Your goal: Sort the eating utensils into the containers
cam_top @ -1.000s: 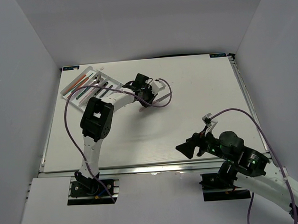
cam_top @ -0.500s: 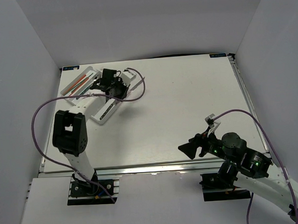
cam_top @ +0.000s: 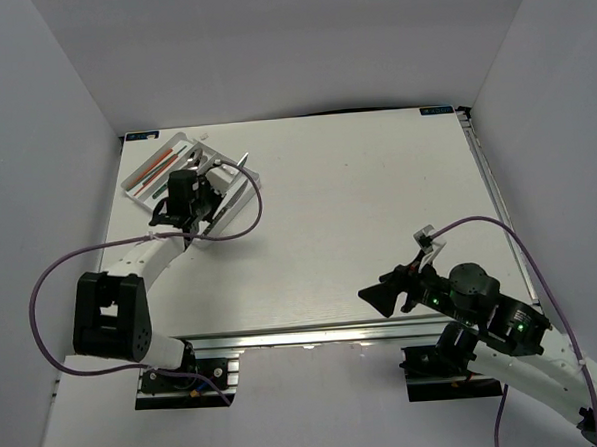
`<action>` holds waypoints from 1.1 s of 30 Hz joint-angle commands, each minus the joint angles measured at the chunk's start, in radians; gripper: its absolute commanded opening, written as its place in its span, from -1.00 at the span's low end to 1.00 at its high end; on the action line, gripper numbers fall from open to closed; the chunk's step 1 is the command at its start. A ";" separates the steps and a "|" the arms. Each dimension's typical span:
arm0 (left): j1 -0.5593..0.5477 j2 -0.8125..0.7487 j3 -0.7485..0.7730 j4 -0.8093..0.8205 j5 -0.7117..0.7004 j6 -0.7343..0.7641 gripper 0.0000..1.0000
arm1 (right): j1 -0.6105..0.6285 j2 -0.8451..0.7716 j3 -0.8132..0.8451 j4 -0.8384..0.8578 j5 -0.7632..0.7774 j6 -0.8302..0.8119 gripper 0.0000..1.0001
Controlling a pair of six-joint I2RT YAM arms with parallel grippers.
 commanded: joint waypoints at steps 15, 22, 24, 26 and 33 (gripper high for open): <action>0.011 0.073 -0.085 0.175 -0.082 -0.005 -0.60 | -0.001 -0.070 0.045 -0.061 -0.010 -0.002 0.79; 0.011 0.073 -0.070 0.161 -0.063 -0.036 -0.01 | -0.001 -0.056 0.048 -0.051 -0.013 -0.002 0.79; 0.011 0.046 -0.070 0.164 -0.066 -0.040 0.19 | 0.001 -0.045 0.054 -0.049 -0.013 -0.004 0.79; 0.010 0.018 -0.062 0.160 -0.063 -0.046 0.24 | -0.001 -0.036 0.060 -0.049 -0.007 -0.010 0.79; 0.007 -0.121 0.122 -0.019 -0.265 -0.352 0.78 | -0.001 0.033 0.177 -0.118 0.186 -0.082 0.79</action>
